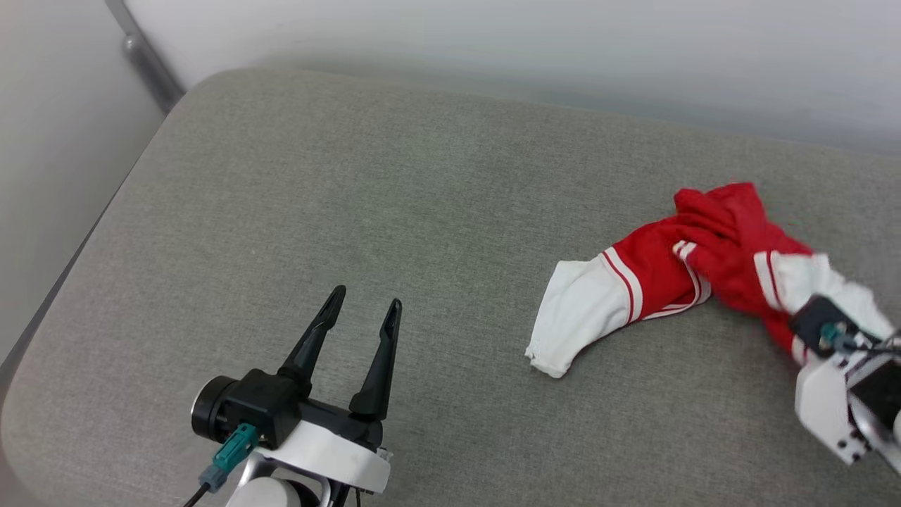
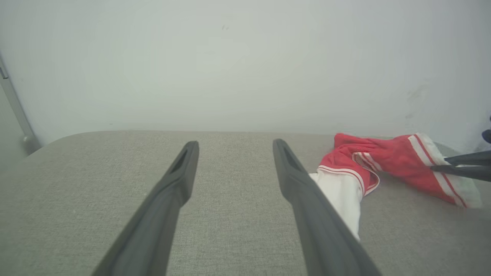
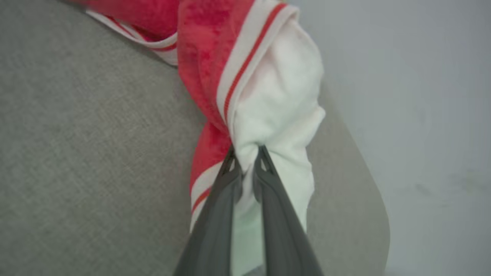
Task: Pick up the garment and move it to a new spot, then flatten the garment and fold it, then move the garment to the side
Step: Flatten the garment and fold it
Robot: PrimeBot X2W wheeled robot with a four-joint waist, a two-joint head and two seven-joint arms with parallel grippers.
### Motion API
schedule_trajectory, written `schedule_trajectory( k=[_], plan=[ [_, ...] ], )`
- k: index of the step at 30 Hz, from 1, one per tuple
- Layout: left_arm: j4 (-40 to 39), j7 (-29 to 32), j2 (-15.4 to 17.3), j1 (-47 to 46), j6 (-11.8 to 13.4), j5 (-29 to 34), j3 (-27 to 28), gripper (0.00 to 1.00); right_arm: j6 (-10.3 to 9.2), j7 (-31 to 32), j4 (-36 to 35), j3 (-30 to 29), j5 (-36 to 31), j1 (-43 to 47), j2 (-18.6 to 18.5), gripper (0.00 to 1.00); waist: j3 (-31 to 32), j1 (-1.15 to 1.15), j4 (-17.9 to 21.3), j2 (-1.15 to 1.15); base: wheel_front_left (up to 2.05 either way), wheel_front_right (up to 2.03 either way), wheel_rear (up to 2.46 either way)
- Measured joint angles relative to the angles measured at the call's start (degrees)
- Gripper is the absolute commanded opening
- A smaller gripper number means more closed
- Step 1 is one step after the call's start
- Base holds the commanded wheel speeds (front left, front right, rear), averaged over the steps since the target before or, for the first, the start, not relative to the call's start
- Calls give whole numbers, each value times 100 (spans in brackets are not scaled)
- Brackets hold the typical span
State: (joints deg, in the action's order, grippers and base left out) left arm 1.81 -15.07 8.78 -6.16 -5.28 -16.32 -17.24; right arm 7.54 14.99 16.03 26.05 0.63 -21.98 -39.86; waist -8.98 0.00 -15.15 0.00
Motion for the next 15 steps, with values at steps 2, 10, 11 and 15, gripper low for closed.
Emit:
schedule_trajectory(
  k=[2, 10, 11, 15],
  plan=[
    [30, 0, 7, 24, -27, 11, 23, 100, -1, -155, 100, -48, -55, 393, 142, 0, -1, 0, 79, 0, 0, 0, 0],
    [208, 0, 37, 34, -87, 10, 12, 100, -24, -592, 153, 320, -241, 1175, 326, 100, 44, 0, 449, 0, 0, 0, 0],
    [233, 0, 47, 34, -88, 9, 14, 100, -31, -601, 110, 416, -153, 1248, 326, 100, 59, 0, 498, 0, 0, 0, 0],
    [309, 0, 47, 37, -103, -10, 40, 100, -38, -653, -183, 725, 309, 1342, 265, 100, 151, 0, 681, 0, 0, 0, 0]
  ],
)
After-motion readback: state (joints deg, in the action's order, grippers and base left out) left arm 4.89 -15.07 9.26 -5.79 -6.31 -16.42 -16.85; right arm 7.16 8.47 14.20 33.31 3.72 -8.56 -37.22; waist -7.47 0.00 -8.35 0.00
